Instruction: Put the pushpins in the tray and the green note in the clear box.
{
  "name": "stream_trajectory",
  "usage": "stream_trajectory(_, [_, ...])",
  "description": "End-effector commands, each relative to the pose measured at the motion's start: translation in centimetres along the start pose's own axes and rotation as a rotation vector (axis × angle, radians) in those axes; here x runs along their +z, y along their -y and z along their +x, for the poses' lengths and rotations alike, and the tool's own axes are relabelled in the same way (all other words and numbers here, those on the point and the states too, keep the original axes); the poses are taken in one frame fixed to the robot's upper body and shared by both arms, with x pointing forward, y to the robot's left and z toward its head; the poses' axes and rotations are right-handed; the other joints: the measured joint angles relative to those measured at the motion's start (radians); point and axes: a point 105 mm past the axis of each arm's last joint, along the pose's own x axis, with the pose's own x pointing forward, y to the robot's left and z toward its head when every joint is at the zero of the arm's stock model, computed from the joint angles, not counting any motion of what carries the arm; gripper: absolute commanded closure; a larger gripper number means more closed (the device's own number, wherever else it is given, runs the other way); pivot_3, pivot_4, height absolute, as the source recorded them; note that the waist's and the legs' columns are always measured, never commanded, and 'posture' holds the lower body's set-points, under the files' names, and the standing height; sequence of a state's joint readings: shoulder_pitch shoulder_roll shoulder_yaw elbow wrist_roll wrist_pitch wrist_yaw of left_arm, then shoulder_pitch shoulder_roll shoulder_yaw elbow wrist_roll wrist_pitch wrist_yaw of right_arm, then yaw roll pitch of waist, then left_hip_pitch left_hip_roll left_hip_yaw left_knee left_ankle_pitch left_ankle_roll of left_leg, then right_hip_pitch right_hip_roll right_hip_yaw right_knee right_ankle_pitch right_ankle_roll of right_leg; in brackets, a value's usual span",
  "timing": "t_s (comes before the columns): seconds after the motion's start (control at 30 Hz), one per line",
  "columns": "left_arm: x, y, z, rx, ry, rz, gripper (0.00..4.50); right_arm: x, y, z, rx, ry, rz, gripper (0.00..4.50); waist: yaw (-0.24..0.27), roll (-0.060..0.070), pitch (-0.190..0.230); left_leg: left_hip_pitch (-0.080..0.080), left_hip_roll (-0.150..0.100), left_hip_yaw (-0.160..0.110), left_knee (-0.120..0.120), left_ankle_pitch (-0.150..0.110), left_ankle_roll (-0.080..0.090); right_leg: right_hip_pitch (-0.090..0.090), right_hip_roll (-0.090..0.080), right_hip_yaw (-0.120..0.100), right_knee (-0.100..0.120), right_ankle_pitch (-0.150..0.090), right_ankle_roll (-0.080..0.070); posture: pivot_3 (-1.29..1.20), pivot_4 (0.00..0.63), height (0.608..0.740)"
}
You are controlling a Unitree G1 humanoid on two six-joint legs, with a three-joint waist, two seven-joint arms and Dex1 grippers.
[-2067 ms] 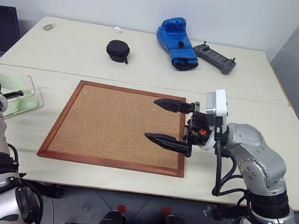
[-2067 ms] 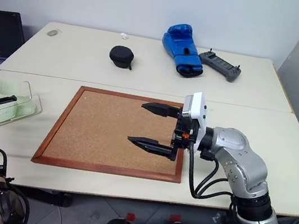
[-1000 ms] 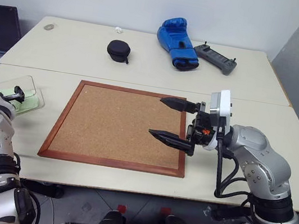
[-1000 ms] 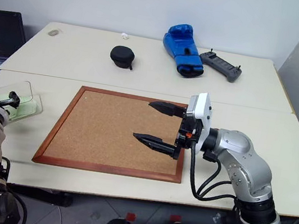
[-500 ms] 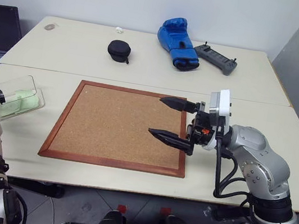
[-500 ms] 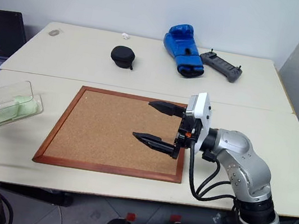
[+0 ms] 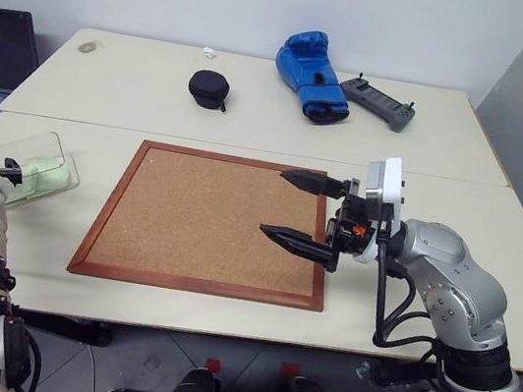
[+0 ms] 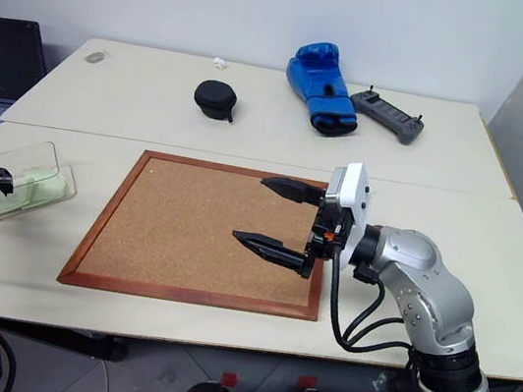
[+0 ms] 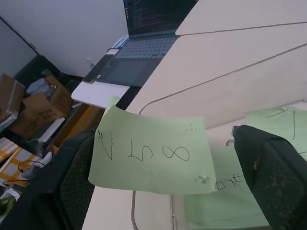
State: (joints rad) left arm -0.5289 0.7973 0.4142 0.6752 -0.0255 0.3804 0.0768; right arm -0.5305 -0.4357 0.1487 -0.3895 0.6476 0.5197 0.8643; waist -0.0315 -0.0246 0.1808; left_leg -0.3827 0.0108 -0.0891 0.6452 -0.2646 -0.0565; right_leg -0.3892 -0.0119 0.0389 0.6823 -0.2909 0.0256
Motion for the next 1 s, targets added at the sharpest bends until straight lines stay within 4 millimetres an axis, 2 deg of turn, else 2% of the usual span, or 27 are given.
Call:
stream_trajectory(0.03, [0.8, -1.3, 0.2, 0.050, 0.010, 0.032, 0.02, 1.1, -0.4, 0.0, 0.005, 0.019, -0.046, 0.00, 0.000, 0.000, 0.000, 0.000, 0.000, 0.000, 0.000, 0.000, 0.000, 0.000, 0.000, 0.000, 0.000, 0.000, 0.000, 0.00, 0.150, 0.740])
stream_trajectory(0.2, [0.0, -1.7, 0.3, 0.069, -0.039, -0.002, 0.02, 1.2, -0.3, 0.1, 0.001, 0.021, -0.049, 0.00, -0.001, 0.000, 0.000, 0.000, 0.000, 0.000, 0.000, 0.000, 0.000, 0.000, 0.000, 0.000, 0.000, 0.000, 0.000, 0.00, 0.150, 0.740])
stream_trajectory(0.4, [-0.6, -1.9, 0.4, 0.073, -0.083, -0.156, 0.02, 1.2, -0.3, 0.1, -0.003, 0.021, -0.048, 0.00, -0.002, 0.000, 0.000, 0.000, 0.000, 0.001, 0.000, 0.000, 0.000, 0.000, 0.000, 0.000, 0.000, 0.000, 0.000, 0.00, 0.150, 0.740])
stream_trajectory(0.53, [-0.8, -2.1, 0.5, 0.078, -0.104, -0.317, 0.02, 1.1, -0.3, 0.1, -0.006, 0.020, -0.046, 0.00, -0.001, 0.000, 0.000, 0.000, 0.001, 0.000, 0.000, 0.000, 0.000, 0.000, 0.000, 0.000, 0.000, 0.000, 0.000, 0.00, 0.150, 0.740])
stream_trajectory(0.77, [-0.1, -1.6, 0.4, 0.051, -0.081, -0.414, 0.02, 1.1, -0.3, 0.1, -0.005, 0.019, -0.046, 0.00, 0.000, 0.000, 0.000, 0.000, 0.000, 0.000, 0.000, 0.000, 0.000, 0.000, -0.001, 0.000, 0.000, 0.000, 0.000, 0.00, 0.150, 0.740])
stream_trajectory(1.0, [0.7, -1.0, 0.3, 0.021, -0.057, -0.433, 0.02, 1.0, -0.4, 0.1, -0.005, 0.018, -0.045, 0.00, 0.000, 0.000, 0.000, 0.000, 0.000, 0.000, 0.000, 0.000, 0.000, 0.000, -0.001, 0.000, 0.000, 0.000, 0.000, 0.00, 0.150, 0.740])
